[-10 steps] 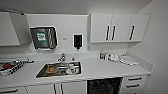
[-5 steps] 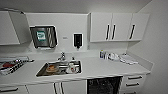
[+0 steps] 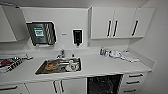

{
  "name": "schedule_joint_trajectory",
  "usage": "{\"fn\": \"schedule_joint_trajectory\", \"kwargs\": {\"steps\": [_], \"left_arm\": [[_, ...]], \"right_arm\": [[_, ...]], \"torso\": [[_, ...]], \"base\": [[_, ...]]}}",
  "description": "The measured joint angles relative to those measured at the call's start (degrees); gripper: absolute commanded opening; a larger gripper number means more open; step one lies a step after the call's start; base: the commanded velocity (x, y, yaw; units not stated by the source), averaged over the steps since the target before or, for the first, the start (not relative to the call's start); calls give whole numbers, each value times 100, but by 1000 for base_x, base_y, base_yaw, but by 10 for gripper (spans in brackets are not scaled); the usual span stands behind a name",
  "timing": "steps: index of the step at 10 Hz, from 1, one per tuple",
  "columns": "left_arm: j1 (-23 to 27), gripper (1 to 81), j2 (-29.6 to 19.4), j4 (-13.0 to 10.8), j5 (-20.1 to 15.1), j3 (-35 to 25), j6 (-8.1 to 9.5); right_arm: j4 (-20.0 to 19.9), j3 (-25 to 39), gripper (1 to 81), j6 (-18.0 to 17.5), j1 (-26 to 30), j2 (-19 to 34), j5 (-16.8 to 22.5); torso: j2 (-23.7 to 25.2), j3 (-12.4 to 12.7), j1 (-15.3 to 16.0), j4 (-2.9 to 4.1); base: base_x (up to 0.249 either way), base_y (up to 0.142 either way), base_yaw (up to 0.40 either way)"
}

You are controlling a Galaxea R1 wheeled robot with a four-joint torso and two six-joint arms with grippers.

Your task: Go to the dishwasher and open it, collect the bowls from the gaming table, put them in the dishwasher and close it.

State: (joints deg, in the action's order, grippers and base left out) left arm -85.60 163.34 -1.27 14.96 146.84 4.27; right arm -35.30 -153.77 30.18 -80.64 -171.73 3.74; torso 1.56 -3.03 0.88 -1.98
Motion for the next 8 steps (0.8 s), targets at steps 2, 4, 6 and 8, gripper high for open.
{"fn": "schedule_joint_trajectory", "kwargs": {"steps": [2, 4, 6, 8], "left_arm": [[-59, 811, 2, 0, 2, 0, 0], [-168, 811, 2, 0, -40, 0, 0], [-91, 811, 20, 0, -18, 0, 0], [-108, 811, 66, 0, -24, 27, -5]], "right_arm": [[5, 0, 811, 0, -50, 0, -20], [16, 0, 811, 0, -116, 0, 24], [11, 0, 811, 0, -65, -2, 6], [11, -1, 811, 0, -78, -32, 9]], "torso": [[-61, 123, -57, 0], [-68, 123, -59, 0], [-70, 123, -61, 0], [-72, 123, -61, 0]], "base": [[0, 0, 0], [0, 0, 0], [0, 0, 0], [0, 0, 0]]}}
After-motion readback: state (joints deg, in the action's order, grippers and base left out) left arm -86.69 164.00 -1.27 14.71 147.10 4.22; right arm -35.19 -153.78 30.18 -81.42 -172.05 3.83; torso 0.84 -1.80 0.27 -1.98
